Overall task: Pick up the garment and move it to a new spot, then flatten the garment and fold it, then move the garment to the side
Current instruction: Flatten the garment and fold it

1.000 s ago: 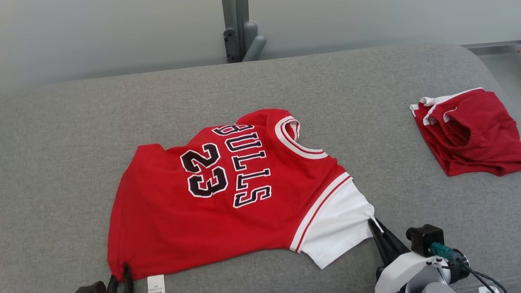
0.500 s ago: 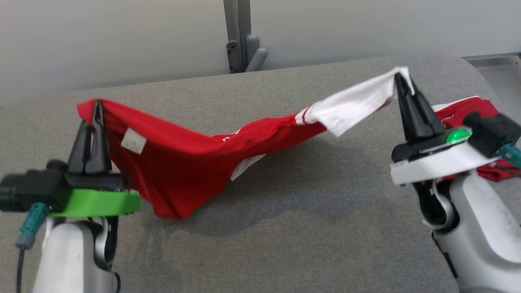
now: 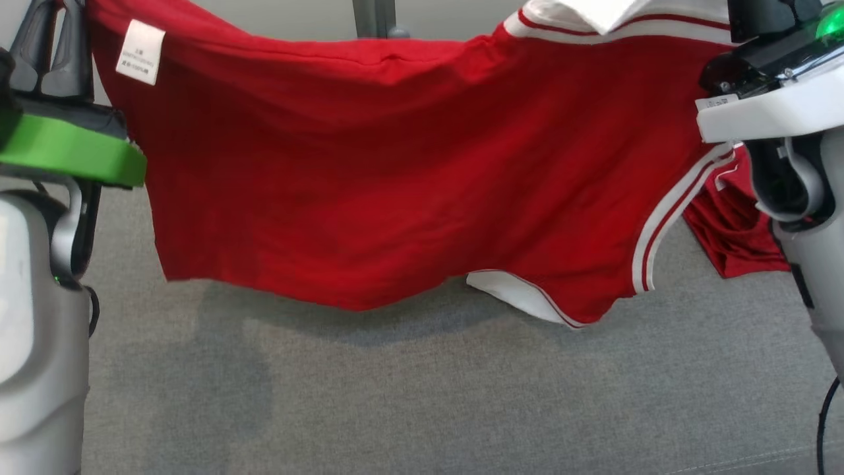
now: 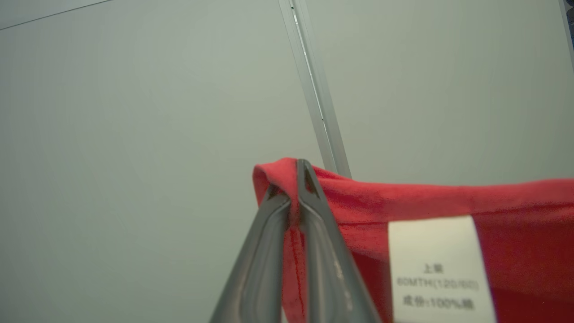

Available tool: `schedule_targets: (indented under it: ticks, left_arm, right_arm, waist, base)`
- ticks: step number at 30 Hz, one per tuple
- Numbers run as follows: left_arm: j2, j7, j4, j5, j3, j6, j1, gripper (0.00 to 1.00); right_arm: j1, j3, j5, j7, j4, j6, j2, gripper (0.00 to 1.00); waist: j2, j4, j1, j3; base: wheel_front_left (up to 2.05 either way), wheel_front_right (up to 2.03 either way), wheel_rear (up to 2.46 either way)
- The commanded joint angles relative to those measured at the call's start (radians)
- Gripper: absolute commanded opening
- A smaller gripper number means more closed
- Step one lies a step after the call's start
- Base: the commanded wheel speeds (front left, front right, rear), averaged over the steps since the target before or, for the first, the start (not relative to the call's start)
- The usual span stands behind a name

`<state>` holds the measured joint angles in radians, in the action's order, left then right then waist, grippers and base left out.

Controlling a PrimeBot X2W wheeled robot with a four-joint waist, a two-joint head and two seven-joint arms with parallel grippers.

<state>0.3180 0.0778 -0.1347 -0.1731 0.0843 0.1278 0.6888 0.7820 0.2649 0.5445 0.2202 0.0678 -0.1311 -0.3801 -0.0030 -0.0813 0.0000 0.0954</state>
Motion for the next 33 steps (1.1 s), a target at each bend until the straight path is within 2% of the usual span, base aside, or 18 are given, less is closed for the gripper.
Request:
schedule_targets:
  ticks: [1, 6, 11, 16, 20, 22, 26, 28, 33]
  left_arm:
    - [0.001, -0.007, -0.029, 0.005, 0.007, 0.003, 0.052, 0.00]
    - [0.002, -0.021, -0.137, 0.041, 0.040, -0.002, 0.226, 0.00]
    - [0.021, -0.009, -0.267, 0.110, 0.066, -0.024, 0.531, 0.00]
    - [0.034, 0.071, -0.375, 0.170, 0.094, -0.042, 0.771, 0.00]
    - [0.042, 0.122, -0.434, 0.192, 0.106, -0.050, 0.828, 0.00]
    - [0.062, 0.156, -0.486, 0.197, 0.112, -0.052, 0.812, 0.00]
    - [0.049, 0.180, -0.563, 0.164, 0.095, -0.081, 0.687, 0.00]
    - [0.038, 0.187, -0.599, 0.135, 0.079, -0.096, 0.591, 0.00]
    - [-0.015, 0.187, -0.558, 0.062, 0.022, -0.128, 0.266, 0.00]
  right_arm:
    - [0.060, 0.022, -0.026, -0.005, 0.030, 0.001, -0.027, 0.00]
    - [0.248, 0.066, -0.067, -0.007, 0.145, 0.001, -0.054, 0.00]
    - [0.542, 0.025, -0.107, -0.011, 0.335, 0.001, -0.074, 0.00]
    - [0.781, -0.016, -0.196, 0.028, 0.476, 0.001, -0.090, 0.00]
    - [0.828, -0.002, -0.205, 0.040, 0.520, 0.001, -0.090, 0.00]
    - [0.788, 0.019, -0.171, 0.045, 0.548, 0.001, -0.082, 0.00]
    - [0.654, 0.032, -0.128, 0.045, 0.482, 0.001, -0.074, 0.00]
    - [0.544, 0.053, -0.105, 0.045, 0.425, 0.001, -0.073, 0.00]
    - [0.203, 0.059, -0.052, 0.045, 0.314, 0.001, -0.068, 0.00]
  waist:
    - [0.0030, 0.015, 0.0000, 0.116]
    - [0.0030, 0.026, 0.0000, 0.276]
    - [0.0030, 0.033, 0.0000, 0.428]
    - [0.0030, 0.036, 0.0000, 0.479]
    - [0.0030, 0.037, 0.0000, 0.480]
    - [0.0030, 0.028, 0.0000, 0.481]
    - [0.0030, 0.020, 0.0000, 0.471]
    - [0.0030, 0.013, 0.0000, 0.453]
    - [0.0030, 0.003, 0.0000, 0.363]
  base:
    - [0.00, 0.00, 0.00]
    - [0.00, 0.00, 0.00]
    - [0.00, 0.00, 0.00]
    - [0.00, 0.00, 0.00]
    - [0.00, 0.00, 0.00]
    - [0.00, 0.00, 0.00]
    - [0.00, 0.00, 0.00]
    - [0.00, 0.00, 0.00]
    - [0.00, 0.00, 0.00]
